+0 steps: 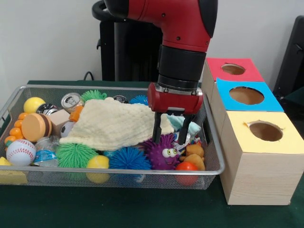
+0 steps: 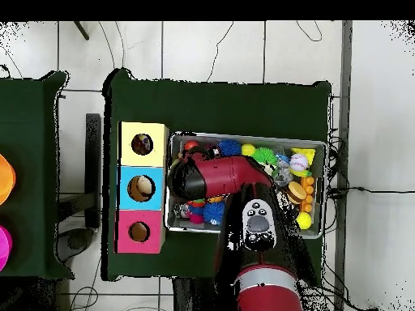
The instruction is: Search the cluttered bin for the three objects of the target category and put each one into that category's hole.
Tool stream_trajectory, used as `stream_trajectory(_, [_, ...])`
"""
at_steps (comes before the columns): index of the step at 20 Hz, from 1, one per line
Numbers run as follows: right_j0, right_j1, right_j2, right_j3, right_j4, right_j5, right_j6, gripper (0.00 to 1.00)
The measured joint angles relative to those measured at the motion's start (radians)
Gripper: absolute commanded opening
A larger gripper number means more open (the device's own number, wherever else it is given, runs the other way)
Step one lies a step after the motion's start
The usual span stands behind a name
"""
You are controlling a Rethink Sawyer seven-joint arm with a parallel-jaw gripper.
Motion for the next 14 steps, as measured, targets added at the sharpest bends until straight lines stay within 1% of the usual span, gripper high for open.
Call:
stream_trajectory(5, [-0.03,0.015,0.026,0.002,0.0,0.0,0.0,1.0])
stream_trajectory(11, [-0.081,0.018,0.082,0.019,0.001,0.001,0.0,1.0])
stream_trajectory(14, [-0.119,0.015,0.123,0.042,0.001,0.008,0.0,1.0])
